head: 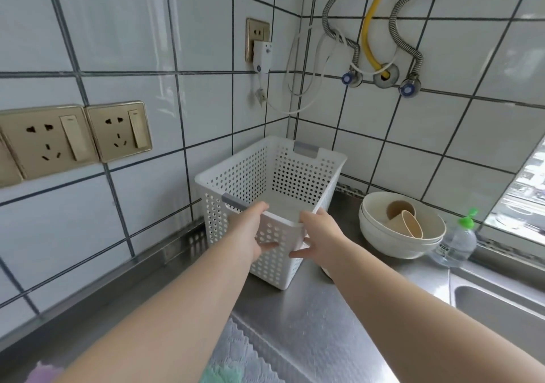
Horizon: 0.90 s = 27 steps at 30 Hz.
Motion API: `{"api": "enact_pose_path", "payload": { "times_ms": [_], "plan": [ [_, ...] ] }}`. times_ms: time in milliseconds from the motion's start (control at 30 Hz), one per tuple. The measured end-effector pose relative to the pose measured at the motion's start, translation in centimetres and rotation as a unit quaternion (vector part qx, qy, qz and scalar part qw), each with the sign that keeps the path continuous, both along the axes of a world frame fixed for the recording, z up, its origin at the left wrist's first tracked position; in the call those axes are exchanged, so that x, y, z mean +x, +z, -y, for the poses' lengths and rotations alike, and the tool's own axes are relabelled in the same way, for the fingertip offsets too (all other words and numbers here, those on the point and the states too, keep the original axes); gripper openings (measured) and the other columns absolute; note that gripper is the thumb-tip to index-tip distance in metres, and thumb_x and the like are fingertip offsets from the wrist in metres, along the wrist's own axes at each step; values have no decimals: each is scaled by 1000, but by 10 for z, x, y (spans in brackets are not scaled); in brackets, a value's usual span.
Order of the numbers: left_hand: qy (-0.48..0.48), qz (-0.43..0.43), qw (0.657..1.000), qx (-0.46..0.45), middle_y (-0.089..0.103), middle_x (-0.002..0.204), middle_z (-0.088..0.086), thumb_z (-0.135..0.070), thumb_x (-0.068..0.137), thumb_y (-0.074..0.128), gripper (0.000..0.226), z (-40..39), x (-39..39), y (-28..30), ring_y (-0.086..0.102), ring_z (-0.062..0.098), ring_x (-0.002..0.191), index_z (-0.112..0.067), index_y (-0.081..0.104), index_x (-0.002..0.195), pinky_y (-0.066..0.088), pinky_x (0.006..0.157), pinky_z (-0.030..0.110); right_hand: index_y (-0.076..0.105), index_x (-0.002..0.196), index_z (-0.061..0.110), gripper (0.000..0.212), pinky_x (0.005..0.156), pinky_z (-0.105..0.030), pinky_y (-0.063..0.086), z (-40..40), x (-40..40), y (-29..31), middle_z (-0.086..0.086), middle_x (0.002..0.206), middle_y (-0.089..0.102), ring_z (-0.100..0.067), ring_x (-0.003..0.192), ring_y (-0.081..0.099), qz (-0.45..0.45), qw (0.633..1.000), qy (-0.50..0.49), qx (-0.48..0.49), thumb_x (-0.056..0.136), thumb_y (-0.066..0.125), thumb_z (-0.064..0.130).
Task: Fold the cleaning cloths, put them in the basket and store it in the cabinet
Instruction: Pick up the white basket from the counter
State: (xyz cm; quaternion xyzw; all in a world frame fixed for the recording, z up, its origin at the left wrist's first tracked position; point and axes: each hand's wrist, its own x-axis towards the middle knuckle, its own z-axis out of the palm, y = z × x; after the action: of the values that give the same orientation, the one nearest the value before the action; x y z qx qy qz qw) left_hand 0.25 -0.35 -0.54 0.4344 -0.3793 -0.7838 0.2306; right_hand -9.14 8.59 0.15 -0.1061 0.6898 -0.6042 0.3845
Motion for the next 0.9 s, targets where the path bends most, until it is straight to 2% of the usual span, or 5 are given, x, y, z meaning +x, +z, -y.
{"api": "enact_pose_path", "payload": {
  "times_ms": [300, 400, 533, 733, 900],
  "plan": [
    [-27, -26, 999, 8, 63, 97, 18, -27, 81, 71, 29, -60, 71, 29, 63, 30, 84, -6, 60, 98, 56, 78, 47, 50, 116, 27, 36, 71, -53, 57, -80, 56, 27, 1, 117, 55, -24, 105, 52, -20, 999, 17, -22, 85, 44, 10],
    [-29, -24, 999, 4, 65, 97, 17, -31, 79, 72, 30, -92, 110, 43, 65, 31, 84, -9, 61, 97, 57, 64, 41, 50, 121, 32, 49, 68, -56, 57, -122, 82, 42, 2, 123, 53, -27, 112, 51, -28, 999, 35, -27, 77, 46, 14],
    [7, -40, 999, -5, 70, 72, 10, -28, 84, 68, 17, -149, 184, 66, 65, 25, 69, -12, 64, 90, 52, 70, 40, 56, 116, 38, 51, 67, -57, 56, -192, 123, 57, -2, 127, 52, -29, 111, 56, -43, 995, 79, -47, 74, 44, 10],
    [72, -34, 997, 15, 65, 112, 13, -23, 80, 72, 33, -246, 303, 72, 63, 30, 101, -13, 61, 109, 45, 96, 53, 59, 109, 42, 54, 76, -58, 55, -299, 201, 77, 12, 107, 66, -24, 107, 60, -60, 981, 178, -38, 82, 38, 0],
    [114, -1, 993, -7, 63, 103, 10, -20, 79, 72, 30, -306, 376, 80, 62, 26, 93, -11, 60, 105, 44, 97, 47, 61, 101, 45, 54, 78, -57, 54, -344, 252, 83, 6, 109, 68, -21, 102, 63, -63, 970, 233, -38, 84, 37, 0]
  ]
}}
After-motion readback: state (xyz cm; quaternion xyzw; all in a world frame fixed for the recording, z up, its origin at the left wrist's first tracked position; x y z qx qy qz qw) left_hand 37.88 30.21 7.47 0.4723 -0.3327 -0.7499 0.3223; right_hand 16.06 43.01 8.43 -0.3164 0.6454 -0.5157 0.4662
